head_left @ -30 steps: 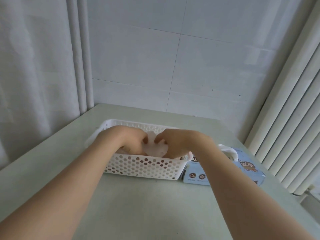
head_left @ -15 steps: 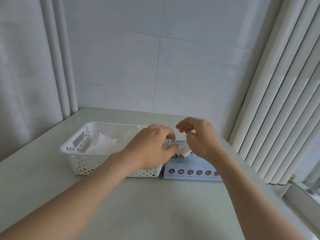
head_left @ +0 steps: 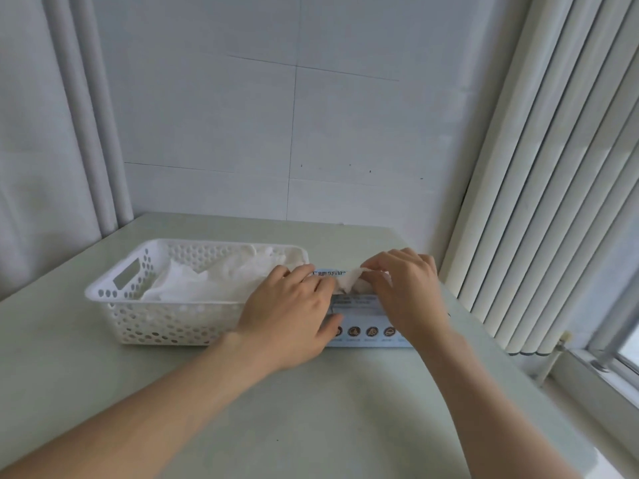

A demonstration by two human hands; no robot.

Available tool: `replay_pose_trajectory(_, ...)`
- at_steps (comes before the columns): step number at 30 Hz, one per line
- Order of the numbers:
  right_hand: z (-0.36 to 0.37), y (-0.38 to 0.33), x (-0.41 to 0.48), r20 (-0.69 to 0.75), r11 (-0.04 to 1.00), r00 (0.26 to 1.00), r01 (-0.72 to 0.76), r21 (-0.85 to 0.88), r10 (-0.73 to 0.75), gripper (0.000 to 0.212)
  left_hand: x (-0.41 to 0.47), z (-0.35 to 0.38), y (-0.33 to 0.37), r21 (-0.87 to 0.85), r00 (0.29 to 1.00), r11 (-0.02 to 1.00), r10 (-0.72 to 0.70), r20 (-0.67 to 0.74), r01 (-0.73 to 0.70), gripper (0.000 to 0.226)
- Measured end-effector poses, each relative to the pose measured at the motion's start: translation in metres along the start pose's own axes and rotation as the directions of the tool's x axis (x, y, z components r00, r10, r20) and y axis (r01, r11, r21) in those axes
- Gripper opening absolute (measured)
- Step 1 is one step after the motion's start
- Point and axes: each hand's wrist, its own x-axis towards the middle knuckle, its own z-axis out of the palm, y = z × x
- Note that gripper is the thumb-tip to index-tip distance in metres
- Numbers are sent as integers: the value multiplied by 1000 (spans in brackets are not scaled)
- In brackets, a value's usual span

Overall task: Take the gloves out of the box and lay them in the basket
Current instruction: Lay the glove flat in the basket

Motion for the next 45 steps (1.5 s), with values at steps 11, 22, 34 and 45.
replay_pose_trajectory(11,-2,-13,-4,-244,995,965,-97,17,98,33,0,2,0,27,1000,999,22,-21,-21,58)
replay_pose_trajectory(22,-21,-50,2,-604,975,778,-50,216,174,27,-1,-1,-1,-12,999,1000,22,25,-21,58)
replay_pose_trajectory(34,-26,-70,0,-177,755,882,-252,605,436,29,2,-30,3,-723,954,686,-152,-258,-86,46)
replay_pose_trajectory(45,-44,-79,-2,606,135,666,-714,687,434,47,16,-47,-12,-935,866,350,-482,-132,52,43)
